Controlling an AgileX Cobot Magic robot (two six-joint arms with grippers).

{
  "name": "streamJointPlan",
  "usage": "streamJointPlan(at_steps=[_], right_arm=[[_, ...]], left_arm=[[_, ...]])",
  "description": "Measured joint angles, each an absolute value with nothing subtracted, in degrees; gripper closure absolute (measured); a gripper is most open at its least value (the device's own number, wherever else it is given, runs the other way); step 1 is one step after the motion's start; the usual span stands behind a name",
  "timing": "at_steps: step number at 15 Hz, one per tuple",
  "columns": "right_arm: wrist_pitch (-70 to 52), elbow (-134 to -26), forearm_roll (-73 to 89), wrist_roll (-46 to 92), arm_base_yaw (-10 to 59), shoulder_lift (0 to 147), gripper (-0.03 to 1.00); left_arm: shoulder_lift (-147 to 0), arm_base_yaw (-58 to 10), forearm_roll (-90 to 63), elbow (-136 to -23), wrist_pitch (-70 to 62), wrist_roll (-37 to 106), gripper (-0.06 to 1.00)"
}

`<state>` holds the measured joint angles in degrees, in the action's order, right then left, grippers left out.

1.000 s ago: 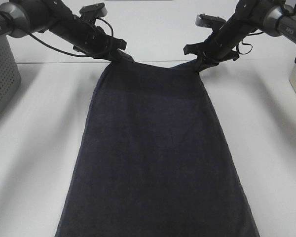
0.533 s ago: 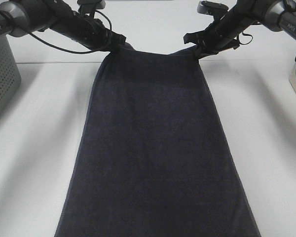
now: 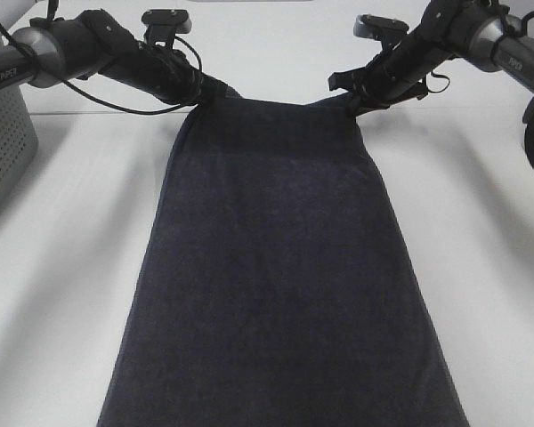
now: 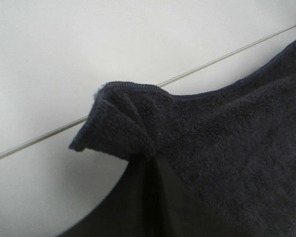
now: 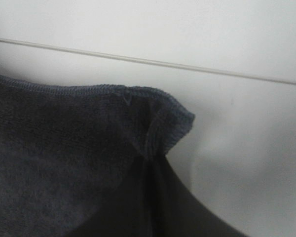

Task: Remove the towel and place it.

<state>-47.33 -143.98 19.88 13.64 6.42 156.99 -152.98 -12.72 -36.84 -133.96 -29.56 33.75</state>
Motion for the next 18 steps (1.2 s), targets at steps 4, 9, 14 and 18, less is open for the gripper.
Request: streamJointPlan(at_steps=[4, 9, 14, 18], right_arm=[[-43.77, -143.98, 20.8, 13.64, 6.42, 159.74, 0.96], [-39.02, -143.98, 22.17, 13.64, 6.42, 159.74, 0.96], [-38.56, -143.98, 23.95, 13.64, 6.42, 159.74, 0.9], [-38.79, -143.98, 24.92, 13.81, 6.42, 159.74, 0.29]], left_arm=[[-154.99, -12.72, -37.99, -133.96, -25.84, 35.75, 0.93], [-156.19, -12.72, -38.62, -133.96, -21.37, 36.27, 0.93], [-156.3, -12.78, -39.19, -133.96, -20.34, 36.27, 0.84], [-156.3, -12.78, -40.16, -133.96, -16.79, 36.27, 0.25]])
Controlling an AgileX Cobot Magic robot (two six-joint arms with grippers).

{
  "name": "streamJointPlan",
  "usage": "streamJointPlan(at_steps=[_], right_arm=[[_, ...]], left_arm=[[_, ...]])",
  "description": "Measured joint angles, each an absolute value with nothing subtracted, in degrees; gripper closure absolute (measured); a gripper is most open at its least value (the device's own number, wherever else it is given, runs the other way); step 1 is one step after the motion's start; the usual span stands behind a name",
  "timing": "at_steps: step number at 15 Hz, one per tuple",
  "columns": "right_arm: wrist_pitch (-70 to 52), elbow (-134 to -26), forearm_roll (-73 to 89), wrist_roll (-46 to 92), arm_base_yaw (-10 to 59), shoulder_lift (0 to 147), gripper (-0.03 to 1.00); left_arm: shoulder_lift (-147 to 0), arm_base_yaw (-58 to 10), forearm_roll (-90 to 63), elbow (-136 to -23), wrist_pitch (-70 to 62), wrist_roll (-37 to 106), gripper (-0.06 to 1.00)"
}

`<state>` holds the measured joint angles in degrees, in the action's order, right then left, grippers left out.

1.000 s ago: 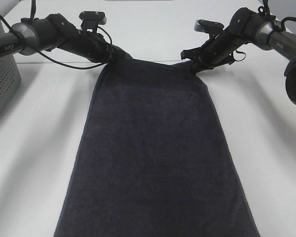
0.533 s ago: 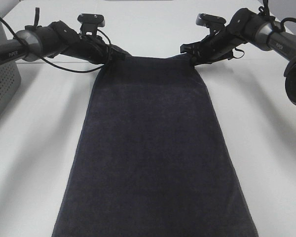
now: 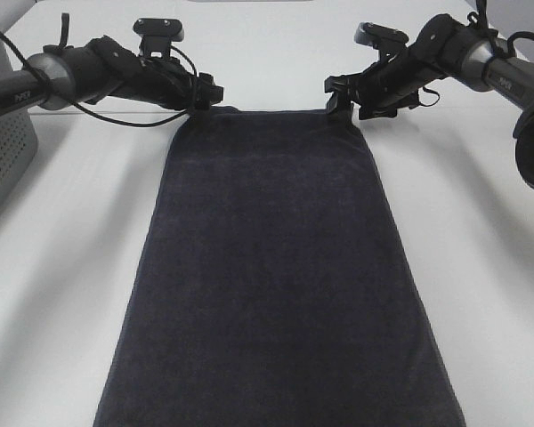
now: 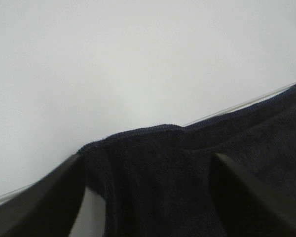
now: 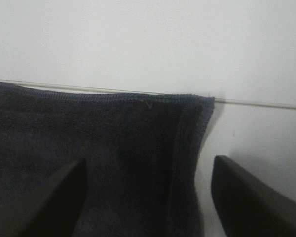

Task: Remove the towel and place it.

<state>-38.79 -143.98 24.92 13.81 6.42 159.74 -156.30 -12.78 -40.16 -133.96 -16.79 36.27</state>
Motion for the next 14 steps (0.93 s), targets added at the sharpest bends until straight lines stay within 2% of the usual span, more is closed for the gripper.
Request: streamJointPlan(at_steps=[1, 3, 6, 8, 11, 14], right_arm=[[-39.13, -143.98, 24.92, 14.21, 6.42, 159.74, 0.22], [-40.39, -143.98, 24.81, 14.44, 6.36, 159.22, 0.19], [-45.49, -143.98, 24.35, 15.76, 5.27, 154.99, 0.18], [-54.2, -143.98, 23.78, 15.76, 4.01, 150.57, 0.18], [-67.38, -143.98, 22.35, 15.47, 3.67, 145.02, 0.18], [-69.5, -143.98, 20.74, 13.69, 3.67, 139.8, 0.18]], left_arm=[[-156.3, -12.78, -40.28, -133.96, -16.33, 36.27, 0.16], [-156.25, -12.78, -40.16, -134.01, -16.62, 36.27, 0.1], [-153.44, -12.78, -35.98, -134.07, -22.4, 36.27, 0.09], [-148.51, -12.66, -30.88, -134.19, -31.34, 33.92, 0.09], [-140.03, -12.66, -20.91, -134.59, -47.21, 21.6, 0.09], [-132.98, -12.26, -10.89, -134.59, -61.13, 12.38, 0.09]])
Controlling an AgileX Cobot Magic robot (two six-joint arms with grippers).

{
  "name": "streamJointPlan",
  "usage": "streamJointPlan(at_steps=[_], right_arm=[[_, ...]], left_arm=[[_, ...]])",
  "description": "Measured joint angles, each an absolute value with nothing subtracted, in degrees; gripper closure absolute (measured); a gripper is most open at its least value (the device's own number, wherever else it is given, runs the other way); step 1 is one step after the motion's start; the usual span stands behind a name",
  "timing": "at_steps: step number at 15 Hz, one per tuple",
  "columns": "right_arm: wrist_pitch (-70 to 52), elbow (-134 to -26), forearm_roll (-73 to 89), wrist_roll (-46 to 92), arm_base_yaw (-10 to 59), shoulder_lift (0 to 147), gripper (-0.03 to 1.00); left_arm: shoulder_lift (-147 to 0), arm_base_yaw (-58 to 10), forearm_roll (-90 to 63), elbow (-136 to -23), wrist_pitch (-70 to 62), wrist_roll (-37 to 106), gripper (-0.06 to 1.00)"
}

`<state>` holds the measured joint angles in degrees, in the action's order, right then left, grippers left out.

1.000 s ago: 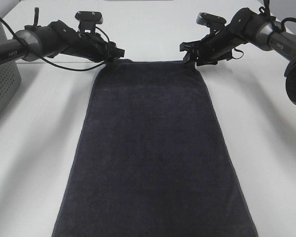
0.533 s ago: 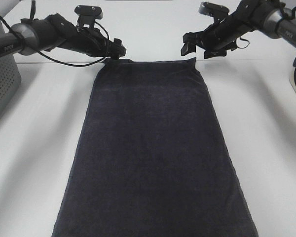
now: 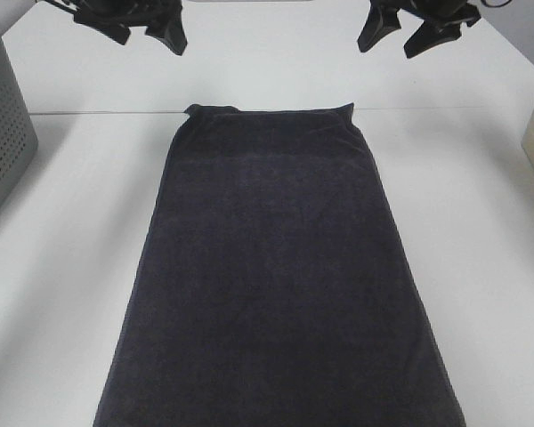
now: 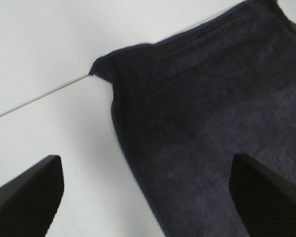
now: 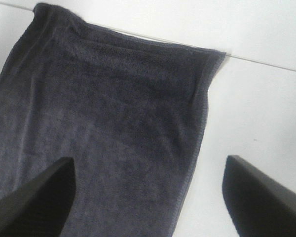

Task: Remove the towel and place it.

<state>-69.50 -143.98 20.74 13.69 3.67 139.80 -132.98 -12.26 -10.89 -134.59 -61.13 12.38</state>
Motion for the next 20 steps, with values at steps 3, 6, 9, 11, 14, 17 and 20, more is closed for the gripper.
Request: streamJointPlan(at_steps=[3, 6, 9, 11, 14, 17, 20], right_arm=[[-69.61, -143.93, 17.13, 8.14, 3.67, 134.65, 0.18], [-69.73, -139.69, 16.21, 7.62, 3.67, 128.34, 0.18], [-69.73, -131.44, 16.04, 6.99, 3.67, 121.41, 0.18], [-69.67, -120.89, 15.99, 6.19, 3.67, 113.39, 0.18], [-69.61, -95.11, 15.99, 6.02, 3.67, 92.93, 0.18], [-69.73, -77.06, 15.93, 6.53, 3.67, 76.38, 0.18], [-69.73, -63.25, 15.81, 6.65, 3.67, 60.85, 0.18]], left_arm=[[-127.65, -7.39, -7.79, -134.59, -66.69, 5.56, 0.09], [-123.36, -0.57, -5.67, -134.59, -69.1, 3.04, 0.09], [-120.15, 2.12, -4.07, -133.67, -69.27, 3.04, 0.09], [-115.51, 2.29, -3.95, -128.46, -69.27, 3.04, 0.09], [-98.89, 2.29, -2.35, -106.91, -69.21, 1.95, 0.09], [-80.84, 2.29, -1.66, -87.2, -64.86, 0.34, 0.09], [-63.54, 2.29, 0.0, -70.82, -62.91, -2.92, 0.09]])
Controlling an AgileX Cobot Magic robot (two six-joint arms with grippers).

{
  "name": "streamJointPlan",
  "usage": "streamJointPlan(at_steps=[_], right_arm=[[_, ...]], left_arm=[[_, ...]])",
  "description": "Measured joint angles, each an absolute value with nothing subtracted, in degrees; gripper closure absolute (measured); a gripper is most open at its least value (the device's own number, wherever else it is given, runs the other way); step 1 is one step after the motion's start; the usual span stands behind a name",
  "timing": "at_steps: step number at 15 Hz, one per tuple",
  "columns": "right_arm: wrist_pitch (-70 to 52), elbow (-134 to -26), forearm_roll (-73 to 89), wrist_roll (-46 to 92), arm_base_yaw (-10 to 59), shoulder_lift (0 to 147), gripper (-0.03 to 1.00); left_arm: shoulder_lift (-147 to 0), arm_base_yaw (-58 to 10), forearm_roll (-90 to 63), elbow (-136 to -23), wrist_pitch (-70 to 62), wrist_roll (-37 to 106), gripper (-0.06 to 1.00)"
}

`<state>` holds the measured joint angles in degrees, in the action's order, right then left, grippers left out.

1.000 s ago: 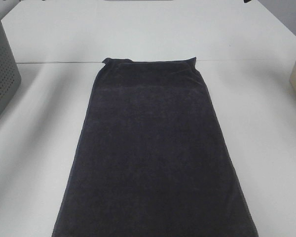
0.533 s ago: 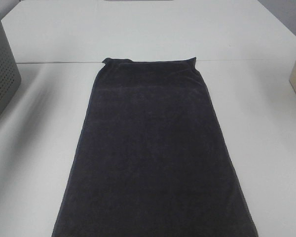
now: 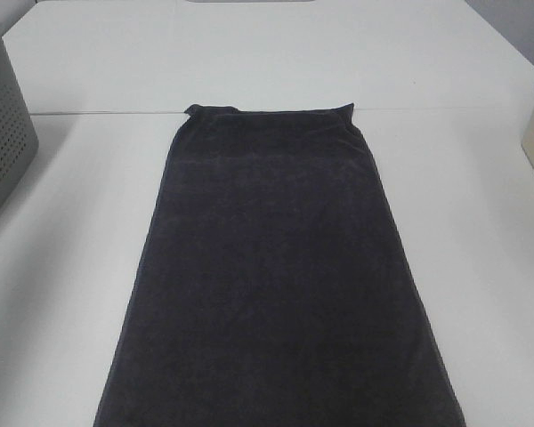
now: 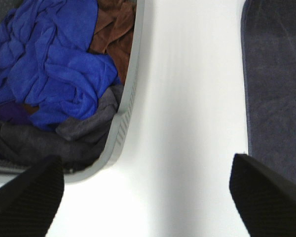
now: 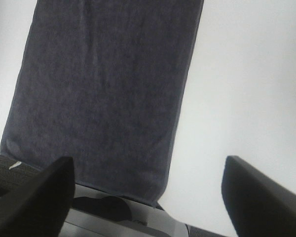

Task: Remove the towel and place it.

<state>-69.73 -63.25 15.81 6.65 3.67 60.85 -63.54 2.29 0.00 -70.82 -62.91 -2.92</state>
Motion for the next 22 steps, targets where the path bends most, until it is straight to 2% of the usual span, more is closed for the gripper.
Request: streamJointPlan(at_steps=[6, 8, 13, 16, 22], right_arm=[[-69.84, -45.21, 15.81, 7.85, 3.67, 33.8, 0.18], [-69.56, -38.96, 14.73, 8.19, 3.67, 22.63, 0.18], [-67.78, -28.76, 12.55, 8.59, 3.67, 6.99, 0.19], [-64.11, -26.47, 12.2, 10.77, 3.67, 1.66, 0.19], [-63.83, -26.01, 12.03, 11.12, 3.67, 1.15, 0.2]], left_arm=[[-31.28, 2.29, 0.29, -46.93, -64.17, -5.16, 0.09], [-21.83, 2.29, 0.29, -42.46, -64.29, -3.32, 0.09], [-2.46, 2.29, 0.34, -35.24, -64.34, -1.66, 0.09], [0.29, 2.29, 0.0, -30.08, -63.2, 0.0, 0.09], [0.34, 2.29, 0.0, -29.79, -62.62, 0.69, 0.09]])
